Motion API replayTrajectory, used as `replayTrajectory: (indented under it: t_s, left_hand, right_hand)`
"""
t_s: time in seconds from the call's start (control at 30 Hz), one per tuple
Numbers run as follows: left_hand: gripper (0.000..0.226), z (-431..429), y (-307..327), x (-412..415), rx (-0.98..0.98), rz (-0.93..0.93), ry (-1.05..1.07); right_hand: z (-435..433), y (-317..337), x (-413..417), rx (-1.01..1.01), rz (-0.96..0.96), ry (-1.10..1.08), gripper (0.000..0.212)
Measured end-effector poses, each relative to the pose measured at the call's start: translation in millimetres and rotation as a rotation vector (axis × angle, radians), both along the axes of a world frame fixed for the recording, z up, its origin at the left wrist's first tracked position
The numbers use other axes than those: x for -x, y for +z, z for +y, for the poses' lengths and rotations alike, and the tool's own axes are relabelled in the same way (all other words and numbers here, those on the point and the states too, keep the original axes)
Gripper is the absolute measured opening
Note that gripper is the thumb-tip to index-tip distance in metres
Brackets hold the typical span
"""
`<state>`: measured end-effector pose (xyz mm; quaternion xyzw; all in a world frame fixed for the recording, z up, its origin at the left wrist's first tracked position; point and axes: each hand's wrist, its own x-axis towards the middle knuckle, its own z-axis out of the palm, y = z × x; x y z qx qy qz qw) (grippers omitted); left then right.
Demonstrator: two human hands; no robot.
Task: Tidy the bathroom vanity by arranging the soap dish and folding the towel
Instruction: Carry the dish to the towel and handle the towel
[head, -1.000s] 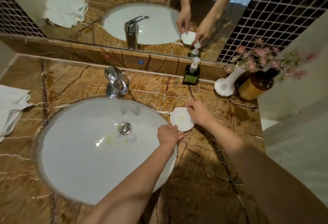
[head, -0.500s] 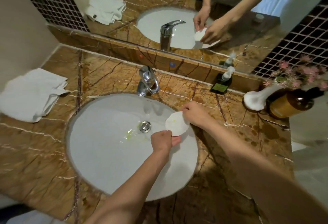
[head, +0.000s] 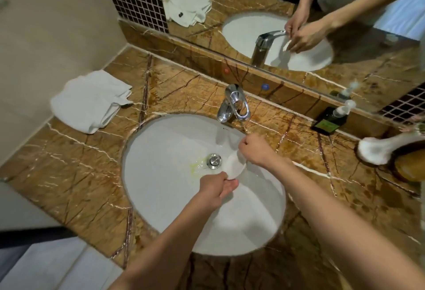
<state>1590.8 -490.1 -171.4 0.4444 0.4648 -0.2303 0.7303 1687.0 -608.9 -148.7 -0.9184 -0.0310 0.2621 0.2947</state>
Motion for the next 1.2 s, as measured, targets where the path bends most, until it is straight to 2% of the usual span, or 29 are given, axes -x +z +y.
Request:
replayTrajectory:
  t_s: [0.23,0.33,0.5,0.6,0.7,0.77,0.87,0.97,1.07,1.2]
  left_hand:
    - [0.031,32.2,-1.2,17.9,-0.567,-0.305,-0.286]
    - [0.026,59.7,11.4,26.5,-0.757,-0.438,-0.421]
    - [0.028,122.8,43.4,15.6,-0.985,-0.532,-0.752]
    - [0.029,158.3,56.3,3.6,-1.068,-0.548,-0.870]
    - [0.030,191.0,57.4,-3.9,-1.037,-0.559,-0.885]
    - [0.029,214.4,53.6,-5.5,-0.945,-0.549,-0.842]
    - [0.016,251.2,48.8,-12.1,-0.751,-0.506,-0.696]
    - [0.022,292.5,49.8,-25.4,-0.568,-0.458,-0.508]
    - [0.024,329.3,55.2,-32.7,-0.440,-0.386,-0.426]
    - [0.022,370.8,61.1,-39.9,-0.383,-0.368,-0.400]
  right_hand:
    - [-1.0,-7.5,14.5,-0.208,0.129,-0.101,0.031]
    - [11.0,-8.9,22.3,-0.299,0.217,-0.064,0.026]
    - [55.5,4.0,32.2,-0.419,0.257,-0.011,0.021]
    - [88.9,11.1,34.8,-0.419,0.263,0.026,0.024]
    - [122.7,16.4,36.3,-0.379,0.219,0.056,0.030]
    - [146.6,17.9,35.8,-0.335,0.170,0.062,0.028]
    - [185.1,20.5,30.6,-0.291,0.129,0.052,0.028]
    - [229.6,23.0,21.5,-0.266,0.094,0.032,0.030]
    - [269.1,23.1,15.8,-0.264,0.075,0.003,0.030]
    - [311.5,28.8,6.0,-0.284,0.028,0.010,0.032]
